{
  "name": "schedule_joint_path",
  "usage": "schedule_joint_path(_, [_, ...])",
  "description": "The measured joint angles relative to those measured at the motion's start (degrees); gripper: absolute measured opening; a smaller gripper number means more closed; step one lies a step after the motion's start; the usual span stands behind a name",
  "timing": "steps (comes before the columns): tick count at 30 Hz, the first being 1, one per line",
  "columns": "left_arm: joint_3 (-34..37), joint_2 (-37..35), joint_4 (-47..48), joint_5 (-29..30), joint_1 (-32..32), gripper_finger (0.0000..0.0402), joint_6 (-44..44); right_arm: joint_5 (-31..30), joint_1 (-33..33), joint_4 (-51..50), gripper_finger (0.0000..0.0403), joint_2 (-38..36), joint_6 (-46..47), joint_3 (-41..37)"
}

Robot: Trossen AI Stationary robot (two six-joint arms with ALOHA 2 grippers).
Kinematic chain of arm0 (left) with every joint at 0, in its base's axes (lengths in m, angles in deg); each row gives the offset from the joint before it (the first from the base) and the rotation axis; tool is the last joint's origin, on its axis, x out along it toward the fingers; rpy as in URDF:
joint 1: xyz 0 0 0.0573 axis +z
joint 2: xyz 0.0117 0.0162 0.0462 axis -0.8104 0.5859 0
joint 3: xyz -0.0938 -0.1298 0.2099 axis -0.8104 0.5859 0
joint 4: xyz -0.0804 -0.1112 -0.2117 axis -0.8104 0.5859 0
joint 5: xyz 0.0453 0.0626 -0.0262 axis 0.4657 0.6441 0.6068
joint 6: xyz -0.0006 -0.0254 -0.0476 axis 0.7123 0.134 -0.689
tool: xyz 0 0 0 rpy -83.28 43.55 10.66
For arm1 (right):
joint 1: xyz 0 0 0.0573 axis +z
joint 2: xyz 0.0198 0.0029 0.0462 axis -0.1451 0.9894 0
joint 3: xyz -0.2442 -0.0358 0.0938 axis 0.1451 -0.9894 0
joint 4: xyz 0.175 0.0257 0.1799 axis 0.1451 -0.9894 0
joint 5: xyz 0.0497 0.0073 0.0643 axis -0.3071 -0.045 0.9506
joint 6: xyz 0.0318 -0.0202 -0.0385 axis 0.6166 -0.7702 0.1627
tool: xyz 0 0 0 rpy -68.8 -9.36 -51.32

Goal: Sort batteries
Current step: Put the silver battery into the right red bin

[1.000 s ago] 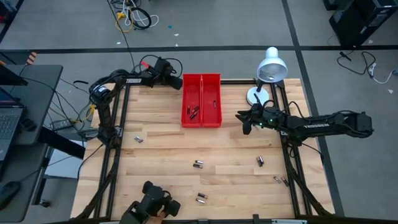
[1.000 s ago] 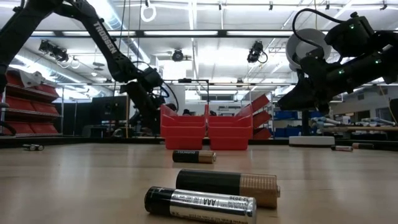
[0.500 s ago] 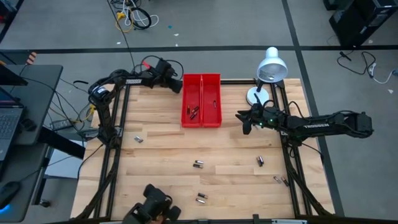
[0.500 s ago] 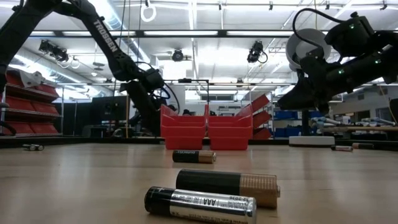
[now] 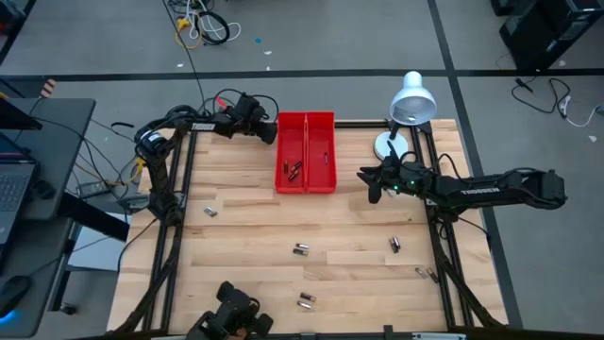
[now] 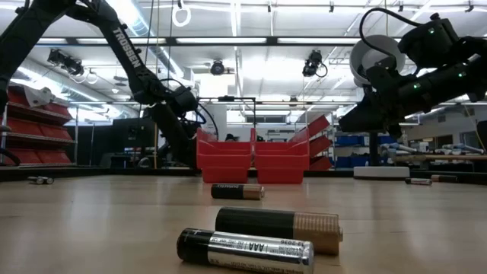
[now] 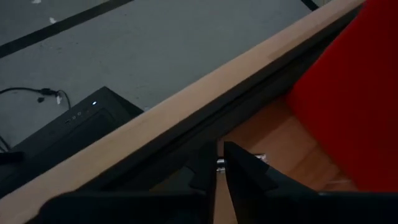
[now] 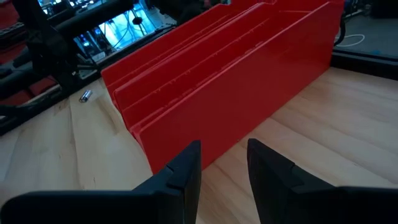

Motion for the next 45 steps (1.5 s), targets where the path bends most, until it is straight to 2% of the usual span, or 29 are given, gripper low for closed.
schedule_joint_path(7, [1.8,0.0,-1.1,-1.0,0.1,0.0046,-1.7,0.0,0.0,0.3,0.0117,0.0,0.0,0.0])
schedule_joint_path(14, [0.9,-0.9,7.8,-3.5,-0.3,0.0046,-4.4,0.1,0.1,0.4,0.0117,0.0,0.0,0.0])
schedule_joint_path(20, [1.4,-4.0,13.7,-4.7,-3.7,0.0046,-5.9,0.1,0.1,0.4,0.0117,0.0,-0.7,0.0])
schedule_joint_path(27, [1.3,-10.9,20.5,-0.2,-6.5,0.0046,-5.5,0.2,0.1,0.4,0.0117,0.0,-2.0,0.0])
schedule_joint_path(30, [1.2,-13.4,20.7,3.0,-7.1,0.0046,-5.3,0.2,0.1,0.4,0.0117,0.0,-2.5,0.0])
schedule_joint_path(35, [1.2,-13.9,21.1,7.3,-6.6,0.0048,-4.8,0.2,0.0,0.4,0.0117,0.0,-3.1,0.0])
schedule_joint_path(39, [1.2,-12.3,20.6,10.1,-6.7,0.0059,-9.2,0.2,0.0,0.4,0.0117,0.0,-3.8,0.0])
schedule_joint_path(45, [1.2,-11.0,18.3,10.3,-6.7,0.0081,-32.3,0.0,0.0,0.4,0.0117,0.0,-5.2,0.0])
